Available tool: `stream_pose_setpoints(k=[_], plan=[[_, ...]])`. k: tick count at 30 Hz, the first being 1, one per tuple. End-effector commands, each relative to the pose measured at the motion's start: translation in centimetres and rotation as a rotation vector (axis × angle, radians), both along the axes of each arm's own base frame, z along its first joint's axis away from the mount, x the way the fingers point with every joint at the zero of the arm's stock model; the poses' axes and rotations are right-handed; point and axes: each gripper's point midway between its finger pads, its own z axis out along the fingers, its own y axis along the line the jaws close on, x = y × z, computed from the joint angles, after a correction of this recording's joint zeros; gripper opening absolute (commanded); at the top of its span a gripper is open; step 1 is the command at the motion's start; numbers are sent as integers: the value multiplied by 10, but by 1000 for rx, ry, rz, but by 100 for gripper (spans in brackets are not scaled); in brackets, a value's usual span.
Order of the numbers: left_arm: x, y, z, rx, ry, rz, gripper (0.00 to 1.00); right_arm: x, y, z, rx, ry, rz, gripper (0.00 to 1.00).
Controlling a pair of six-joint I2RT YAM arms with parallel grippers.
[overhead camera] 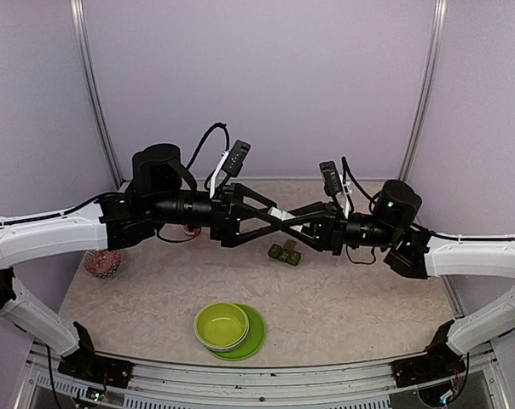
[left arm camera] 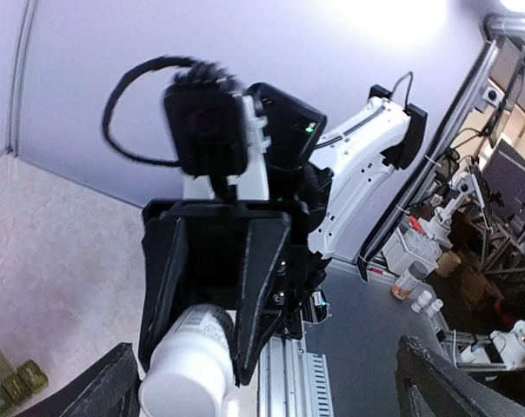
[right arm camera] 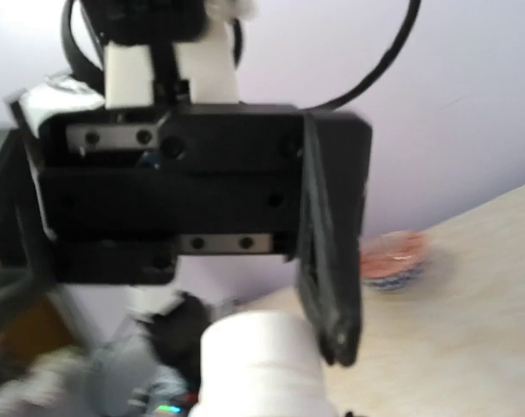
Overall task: Sort the pills into containers
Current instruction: Screw the lid of the pill bottle onto the pill bottle.
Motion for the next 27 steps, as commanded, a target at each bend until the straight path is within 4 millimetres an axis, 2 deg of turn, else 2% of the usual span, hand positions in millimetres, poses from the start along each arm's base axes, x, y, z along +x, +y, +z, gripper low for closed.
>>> stream_pose_setpoints(k=[1, 4, 8, 10, 15, 19, 21, 24, 27], plan=[[27, 9, -11, 51, 233, 138, 99, 19, -10, -1, -133, -254, -157, 12], [31, 7, -19, 85, 280, 140, 98, 20, -12, -2, -203, -374, -205, 12], [34, 1, -23, 113, 305, 122, 90, 17, -11, -5, -286, -515, -242, 12], [35, -3, -24, 120, 314, 103, 84, 16, -8, -7, -316, -554, -253, 12], [36, -11, -26, 122, 334, 52, 61, 17, -3, -14, -375, -607, -293, 11], [35, -13, -26, 118, 341, 41, 52, 18, -4, -16, -391, -614, -318, 12], [34, -12, -29, 124, 348, 34, 52, 20, -6, -13, -386, -620, -339, 11], [33, -9, -29, 120, 348, 39, 63, 20, -11, -8, -372, -627, -365, 11], [36, -4, -26, 113, 348, 54, 64, 20, -12, -6, -367, -630, -371, 11]])
